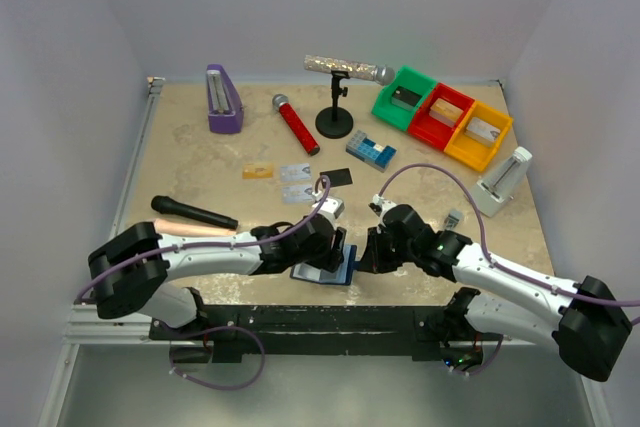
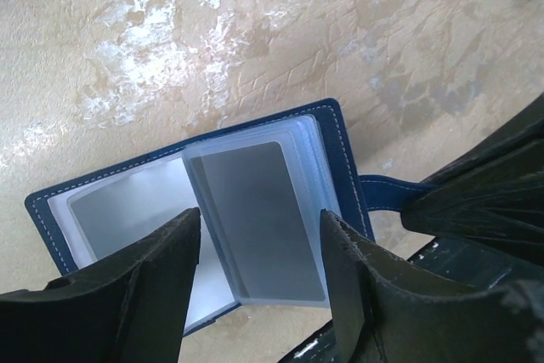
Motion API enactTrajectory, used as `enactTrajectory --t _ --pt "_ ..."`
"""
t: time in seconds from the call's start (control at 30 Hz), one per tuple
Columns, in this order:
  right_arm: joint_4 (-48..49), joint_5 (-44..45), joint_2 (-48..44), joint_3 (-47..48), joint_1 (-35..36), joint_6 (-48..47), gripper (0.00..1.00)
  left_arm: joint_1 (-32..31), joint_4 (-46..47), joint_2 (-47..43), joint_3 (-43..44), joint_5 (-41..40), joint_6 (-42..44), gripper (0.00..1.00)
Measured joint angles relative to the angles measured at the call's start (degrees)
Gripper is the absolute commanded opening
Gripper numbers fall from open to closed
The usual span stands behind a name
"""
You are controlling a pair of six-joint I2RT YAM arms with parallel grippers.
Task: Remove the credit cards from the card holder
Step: Remove the credit card from the card holder.
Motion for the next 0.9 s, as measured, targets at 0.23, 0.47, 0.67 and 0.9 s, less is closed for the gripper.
enactTrajectory --t 0.23,0.47,0.67,0.9 --pt "0.0 0.0 0.02 0.0 0.0 0.0 0.0 -0.57 -0.48 1.25 0.04 -1.29 0.22 0.59" --pt "0.02 0.0 0.0 0.0 0.0 0.0 0.0 -0.59 -1.68 1.22 0.07 -3.02 0.17 0.57" --pt "0.02 0.02 -0.07 0.0 0.0 0.0 0.0 -0.72 -3.06 0.31 0.07 -4.9 0.13 0.56" --pt "-0.02 0.02 -0.13 0.0 0.02 0.0 0.0 -0.85 -5.2 -3.26 -0.13 -7.76 0.11 0.55"
